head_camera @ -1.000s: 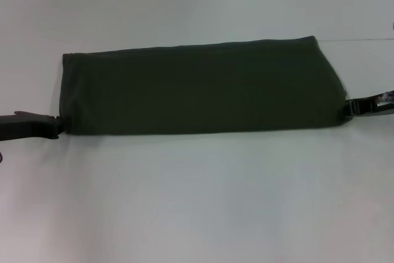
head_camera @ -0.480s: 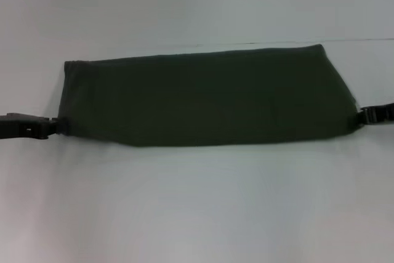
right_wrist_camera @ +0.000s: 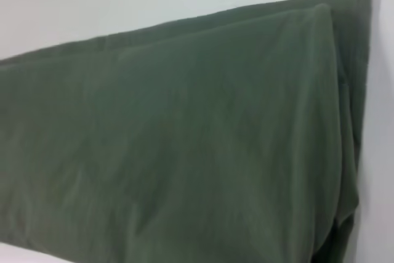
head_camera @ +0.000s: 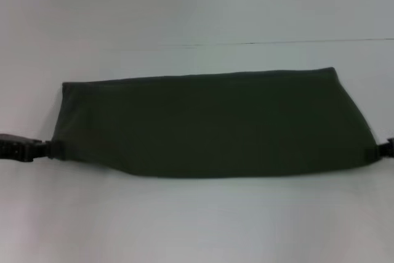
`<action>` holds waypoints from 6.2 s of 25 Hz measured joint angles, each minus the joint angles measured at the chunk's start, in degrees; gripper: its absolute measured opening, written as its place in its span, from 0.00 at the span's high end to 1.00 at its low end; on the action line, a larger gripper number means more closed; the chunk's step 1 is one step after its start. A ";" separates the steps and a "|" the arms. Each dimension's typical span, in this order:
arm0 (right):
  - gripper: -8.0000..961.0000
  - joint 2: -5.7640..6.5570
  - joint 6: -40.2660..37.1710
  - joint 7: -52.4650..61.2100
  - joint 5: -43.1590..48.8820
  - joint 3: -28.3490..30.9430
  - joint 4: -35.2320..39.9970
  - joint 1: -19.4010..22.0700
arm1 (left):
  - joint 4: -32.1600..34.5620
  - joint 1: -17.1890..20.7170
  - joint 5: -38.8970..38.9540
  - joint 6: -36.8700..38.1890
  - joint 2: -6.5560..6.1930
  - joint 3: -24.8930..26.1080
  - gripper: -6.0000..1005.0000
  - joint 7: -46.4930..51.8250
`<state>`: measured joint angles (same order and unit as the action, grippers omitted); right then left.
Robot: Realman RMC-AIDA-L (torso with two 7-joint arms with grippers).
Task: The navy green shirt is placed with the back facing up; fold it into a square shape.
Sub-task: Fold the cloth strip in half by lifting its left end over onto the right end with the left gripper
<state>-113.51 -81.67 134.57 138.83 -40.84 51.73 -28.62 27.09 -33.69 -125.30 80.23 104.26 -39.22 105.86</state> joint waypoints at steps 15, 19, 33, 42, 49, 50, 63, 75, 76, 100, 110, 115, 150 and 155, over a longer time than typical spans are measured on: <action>0.91 0.95 -4.15 -1.66 -0.16 6.18 -1.21 0.57 | 1.51 -1.69 -5.20 6.12 -0.86 -0.37 0.95 5.23; 0.89 1.77 -4.28 -1.40 -0.30 7.15 -2.30 -0.14 | 2.18 -1.71 -6.55 7.02 -0.75 -0.47 0.91 6.10; 0.28 5.42 -6.04 -3.26 -6.16 14.99 -2.24 -3.20 | 4.42 -2.43 -6.31 12.99 -2.86 10.13 0.45 7.52; 0.03 7.09 -7.74 -14.22 -17.92 14.86 -9.08 -5.58 | 5.28 -2.99 -6.72 11.58 -4.02 14.41 0.10 19.37; 0.04 7.39 -9.73 -23.31 -18.09 15.09 -11.50 -7.31 | 5.25 -2.41 -7.94 11.80 -4.02 12.65 0.10 32.23; 0.04 7.45 -9.89 -24.31 -18.12 15.31 -11.65 -7.38 | 5.25 -2.35 -8.56 11.84 -4.03 12.51 0.10 33.62; 0.04 8.68 -11.52 -27.02 -18.25 14.99 -12.30 -9.50 | 2.35 2.08 -9.89 13.27 -1.99 16.39 0.10 38.83; 0.03 7.56 -13.13 -32.58 -18.14 7.50 -14.68 -12.77 | -0.02 3.21 -10.49 15.27 -1.39 18.93 0.10 39.05; 0.03 7.48 -13.66 -34.14 -18.18 6.51 -14.66 -12.85 | -0.03 3.22 -10.69 14.88 -1.40 18.72 0.10 39.24; 0.03 7.20 -18.25 -50.58 -17.79 3.08 -13.93 -13.21 | -3.98 1.33 -14.31 3.01 0.37 16.45 0.10 44.01; 0.03 7.47 -18.41 -50.63 -17.72 2.86 -13.93 -13.32 | -5.37 1.08 -14.36 -0.16 1.68 16.45 0.10 45.09; 0.03 7.54 -18.44 -50.64 -17.71 2.65 -13.93 -13.49 | -6.63 0.87 -14.20 -1.41 1.94 16.47 0.10 45.23; 0.03 7.53 -19.85 -49.94 -18.02 2.66 -13.05 -14.38 | -7.93 -0.97 -12.76 -2.99 3.50 19.44 0.10 45.73; 0.03 7.54 -19.85 -49.94 -18.05 2.65 -13.06 -14.37 | -7.93 -0.97 -12.76 -3.39 3.52 19.38 0.12 45.57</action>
<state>-105.98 -101.52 84.64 120.78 -38.19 38.67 -42.99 19.16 -34.66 -138.07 76.84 107.78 -19.83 151.43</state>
